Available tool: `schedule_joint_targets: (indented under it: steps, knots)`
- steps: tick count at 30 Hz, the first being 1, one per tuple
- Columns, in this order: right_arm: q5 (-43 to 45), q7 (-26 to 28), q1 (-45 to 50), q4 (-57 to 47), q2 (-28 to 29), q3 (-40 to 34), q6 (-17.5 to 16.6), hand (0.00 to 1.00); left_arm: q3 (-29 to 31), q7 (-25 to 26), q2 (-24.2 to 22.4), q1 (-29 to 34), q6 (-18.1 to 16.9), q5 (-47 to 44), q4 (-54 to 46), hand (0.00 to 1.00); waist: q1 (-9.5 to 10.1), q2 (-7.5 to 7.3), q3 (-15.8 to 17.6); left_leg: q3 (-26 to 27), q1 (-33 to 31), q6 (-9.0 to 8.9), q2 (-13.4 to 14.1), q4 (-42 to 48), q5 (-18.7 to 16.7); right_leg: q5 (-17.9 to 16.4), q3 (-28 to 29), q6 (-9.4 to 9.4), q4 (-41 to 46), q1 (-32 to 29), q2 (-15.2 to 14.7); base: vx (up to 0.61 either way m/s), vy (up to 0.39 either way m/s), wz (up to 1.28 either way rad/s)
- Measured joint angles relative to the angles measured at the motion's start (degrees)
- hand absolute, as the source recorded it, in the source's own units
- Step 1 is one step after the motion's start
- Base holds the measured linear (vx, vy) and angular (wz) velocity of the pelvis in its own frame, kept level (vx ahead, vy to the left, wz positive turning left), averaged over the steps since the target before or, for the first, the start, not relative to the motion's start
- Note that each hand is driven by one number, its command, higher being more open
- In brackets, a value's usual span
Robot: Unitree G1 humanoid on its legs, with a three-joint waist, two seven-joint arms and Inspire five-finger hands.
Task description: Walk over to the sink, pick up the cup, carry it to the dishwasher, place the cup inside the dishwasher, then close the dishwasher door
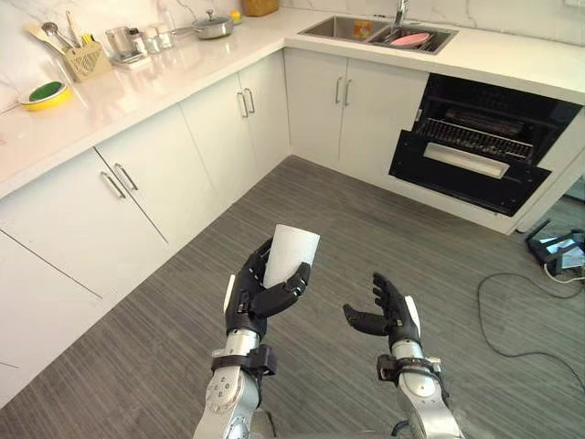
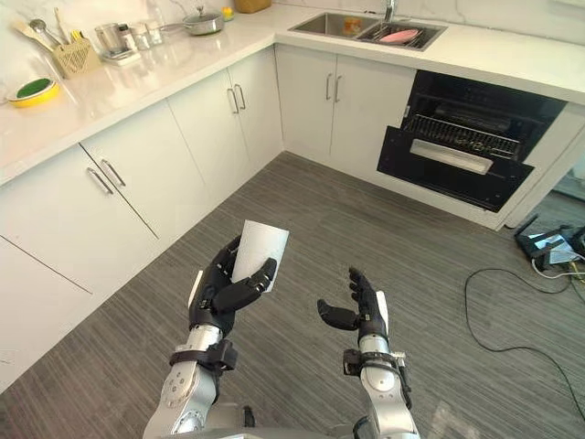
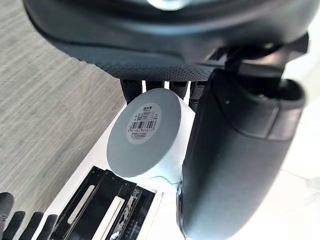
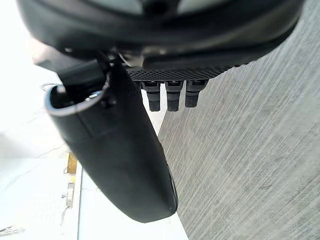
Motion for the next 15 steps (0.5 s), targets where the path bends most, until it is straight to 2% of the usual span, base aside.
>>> schedule_joint_targets:
  steps: [1,2,3,4,5,6,7,8,9,10,11,12,14,15]
  knots:
    - [0.01,0.01,-0.04,1.24,0.03,-0.64,0.02,0.9,0.1,-0.16,0.25,-0.04,0.02,0.0,0.0,0.3,0.22,-0.52,0.34,-1.19,-1.05,-0.43,-2.72,-7.26,2.15,-0.69,-0.13,1.39,-0.83,1.26,-1.59,0.26,0.231,0.06]
    - [0.04,0.06,0.0,2.88,-0.05,-1.56,0.05,0.9,0.38,-0.23,0.21,0.0,0.03,0.02,-0.03,0.3,0.52,-0.31,0.21,-1.54,-1.21,-0.38,-4.25,-15.17,6.65,-1.64,0.02,3.05,-1.3,2.24,-2.44,0.34,0.321,-0.08]
    - [0.04,0.04,0.06,4.32,-0.12,-1.51,0.11,0.9,0.73,-0.24,0.09,0.01,0.03,0.03,-0.11,0.3,1.01,-0.2,0.13,-1.25,-0.45,0.63,-4.52,-16.22,12.88,-2.98,0.61,4.78,-1.33,3.12,-2.81,0.32,0.285,-0.13]
    - [0.05,0.04,0.01,5.69,0.15,-1.48,0.47,0.9,1.11,-0.17,0.67,-0.15,0.03,0.03,-0.09,0.3,1.05,-1.0,-0.01,-0.84,-0.33,2.54,-5.59,-14.83,13.83,-4.1,0.98,5.45,-1.2,4.15,-3.93,0.36,0.304,-0.06]
    - [0.04,0.07,0.53,6.03,0.9,-1.36,0.68,0.9,1.47,-0.09,1.38,-0.44,0.02,0.03,-0.14,0.3,0.89,-2.36,-0.35,-0.56,-1.13,3.66,-6.99,-12.47,11.26,-4.85,0.88,5.77,-0.04,3.96,-5.85,0.3,0.23,0.07]
    - [-0.01,0.11,0.59,6.05,1.06,-1.29,0.68,0.9,1.46,-0.02,1.68,-0.68,0.03,0.03,-0.12,0.3,0.91,-2.72,-0.26,-0.34,-1.32,3.98,-7.44,-11.51,9.85,-5.06,1.02,5.73,1.37,3.56,-6.52,0.38,0.285,0.01]
    - [-0.06,0.2,0.41,6.19,1.31,-1.33,0.71,0.9,1.18,0.11,2.05,-0.74,0.11,0.07,-0.1,0.3,1.04,-2.91,-0.19,0.39,-0.87,4.71,-8.03,-10.55,7.65,-5.3,2.49,5.9,7.33,1.01,-7.51,0.44,0.361,-0.14]
    - [-0.11,0.37,0.05,6.35,1.79,-1.27,0.72,0.9,0.68,0.24,2.74,-0.74,0.23,0.12,-0.11,0.3,1.01,-3.11,-0.13,1.16,0.93,5.72,-8.87,-10.87,6.3,-5.11,4.19,6.34,18.98,-3.68,-9.13,0.53,0.408,-0.16]
    - [-0.22,0.54,-0.48,6.76,2.82,-1.21,0.79,0.9,0.58,0.31,3.85,-0.89,0.27,0.14,-0.11,0.3,0.47,-4.2,0.43,1.55,4.48,6.94,-10.52,-12.1,5.54,-4.18,5.86,8.03,32.58,-8.72,-11.26,0.38,0.297,-0.08]
    - [-0.29,0.62,-0.52,6.84,3.05,-1.15,0.83,0.9,0.58,0.4,4.13,-0.84,0.33,0.16,-0.1,0.3,0.28,-4.35,0.41,1.55,5.35,7.31,-10.82,-12.37,5.33,-4.31,6.12,7.81,35.62,-9.7,-11.54,0.33,0.167,0.04]
    - [-0.57,0.79,-0.55,6.89,3.6,-0.64,0.87,0.9,0.59,0.69,4.66,-0.5,0.43,0.17,-0.08,0.3,-0.45,-4.36,0.34,1.6,9.15,8.53,-11.21,-13.57,4.52,-5.09,6.06,6.43,43.55,-12.84,-11.63,0.33,0.124,0.0]
    - [-0.6,0.82,-0.71,6.87,3.66,0.52,0.85,0.9,0.62,0.87,4.68,-0.44,0.4,0.17,-0.25,0.3,-0.52,-4.3,0.09,1.67,12.75,8.7,-11.18,-16.03,4.13,-5.98,4.98,4.92,46.19,-15.77,-11.01,0.41,0.143,0.0]
    - [-0.62,0.99,-1.48,6.75,3.97,1.4,0.83,0.9,0.53,0.89,4.61,-0.82,0.21,0.17,-1.08,0.3,-0.6,-4.49,-0.13,1.49,16.01,8.62,-10.93,-19.07,4.08,-7.21,3.19,2.97,45.54,-20.24,-9.73,0.45,0.074,-0.01]
    - [-0.62,1.1,-2.6,6.69,4.5,1.41,0.82,0.9,0.31,0.93,4.61,-1.15,0.02,0.14,-1.71,0.3,-0.79,-4.25,0.01,1.25,18.66,8.06,-10.25,-21.55,3.78,-7.99,1.58,2.15,41.71,-24.39,-8.0,0.49,0.031,-0.01]
